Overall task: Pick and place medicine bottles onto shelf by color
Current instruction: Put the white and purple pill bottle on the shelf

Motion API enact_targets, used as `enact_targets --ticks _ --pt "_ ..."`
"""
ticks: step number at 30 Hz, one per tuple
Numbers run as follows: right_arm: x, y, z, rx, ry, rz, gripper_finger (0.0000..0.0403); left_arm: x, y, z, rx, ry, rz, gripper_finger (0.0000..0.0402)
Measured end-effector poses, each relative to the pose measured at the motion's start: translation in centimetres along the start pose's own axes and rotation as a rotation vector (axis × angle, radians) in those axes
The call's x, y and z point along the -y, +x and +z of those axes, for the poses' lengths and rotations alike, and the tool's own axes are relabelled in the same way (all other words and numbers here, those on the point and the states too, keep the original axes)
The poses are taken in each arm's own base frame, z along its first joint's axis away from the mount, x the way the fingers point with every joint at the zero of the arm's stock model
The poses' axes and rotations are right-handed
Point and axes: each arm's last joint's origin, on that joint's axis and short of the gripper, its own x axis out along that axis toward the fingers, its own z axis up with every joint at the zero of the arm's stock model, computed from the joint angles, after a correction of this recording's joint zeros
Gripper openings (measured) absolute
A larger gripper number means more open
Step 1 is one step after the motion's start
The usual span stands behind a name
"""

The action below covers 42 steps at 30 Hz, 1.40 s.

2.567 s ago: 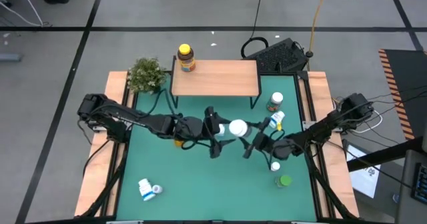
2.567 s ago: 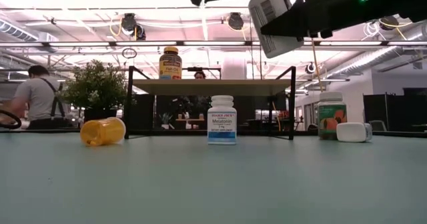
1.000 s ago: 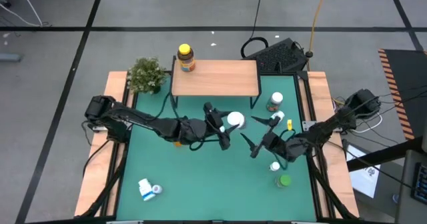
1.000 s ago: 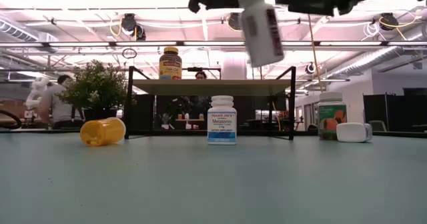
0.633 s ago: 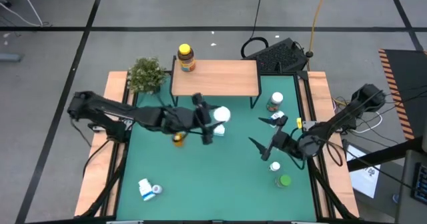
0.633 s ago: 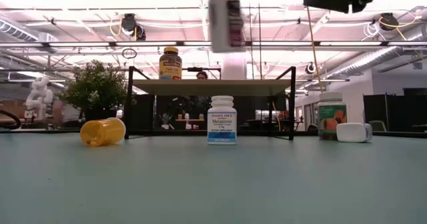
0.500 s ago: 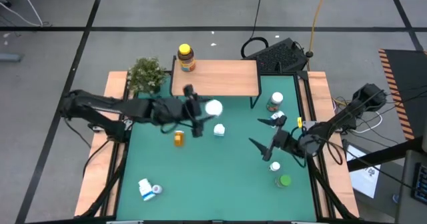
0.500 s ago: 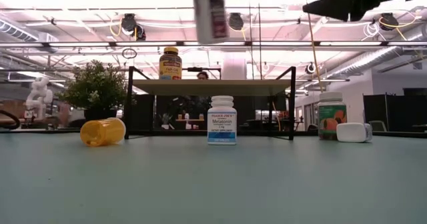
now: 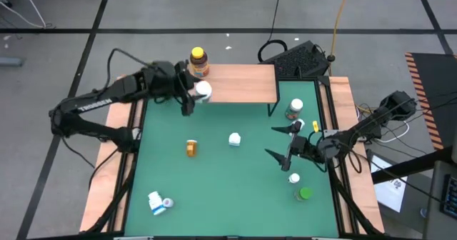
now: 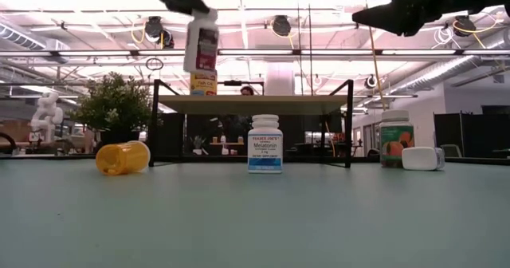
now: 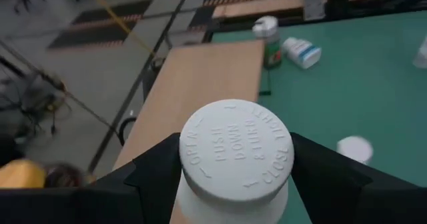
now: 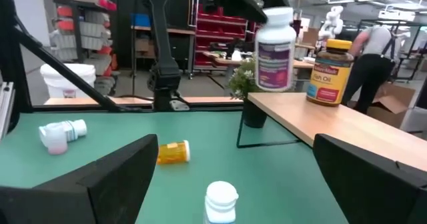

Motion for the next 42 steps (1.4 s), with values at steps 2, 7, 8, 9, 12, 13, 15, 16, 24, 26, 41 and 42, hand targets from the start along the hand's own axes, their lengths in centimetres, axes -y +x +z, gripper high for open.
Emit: enact_targets --ticks 2,7,8,9,12,13,15,16,24,26,41,42 --pt "0.1 0.1 0.0 -0.001 0.0 -0.004 0.0393 -1.2 0.4 -0.6 -0.018 -0.02 -0.005 0.0256" --pt "0.1 0.1 0.0 -0.001 -0.001 -0.004 0.0393 -3.9 0.8 -1.9 -0.025 -0.057 -0.026 0.0241" --pt "0.1 0.1 0.0 -0.001 -0.001 -0.004 0.0393 -4.4 0.8 -2.2 -0.028 -0.067 -0.031 0.0239" --pt "0.1 0.1 0.0 -0.001 -0.001 -0.004 0.0393 -4.8 0.9 -2.4 -0.03 -0.072 -0.038 0.0239" --pt "0.1 0.1 0.0 -0.004 -0.006 -0.004 0.0393 -5.9 1.1 -3.1 -0.036 -0.095 -0.045 0.0248" --pt "0.1 0.1 0.0 -0.004 -0.006 -0.004 0.0393 -6.2 1.2 -3.3 -0.043 -0.103 -0.038 0.0253" --pt "0.1 0.1 0.0 -0.004 -0.006 -0.004 0.0393 -6.8 1.6 -3.8 -0.063 -0.113 -0.029 0.0259" --pt "0.1 0.1 0.0 -0.004 -0.006 -0.004 0.0393 -7.0 1.8 -3.9 -0.071 -0.116 -0.027 0.026" --pt "0.0 0.1 -0.1 -0.006 -0.002 -0.005 0.0393 -7.9 2.7 -4.4 -0.083 -0.124 -0.015 0.0253" --pt "0.0 0.1 -0.1 -0.006 -0.002 -0.005 0.0393 -7.9 2.7 -4.4 -0.084 -0.118 -0.003 0.0265" --pt "0.0 0.1 -0.3 -0.025 -0.003 -0.004 0.0393 -7.9 1.6 -4.0 -0.084 -0.152 0.087 0.0341" --pt "0.0 0.1 -0.4 -0.029 -0.007 -0.003 0.0393 -7.7 1.2 -3.8 -0.071 -0.154 0.092 0.0341"
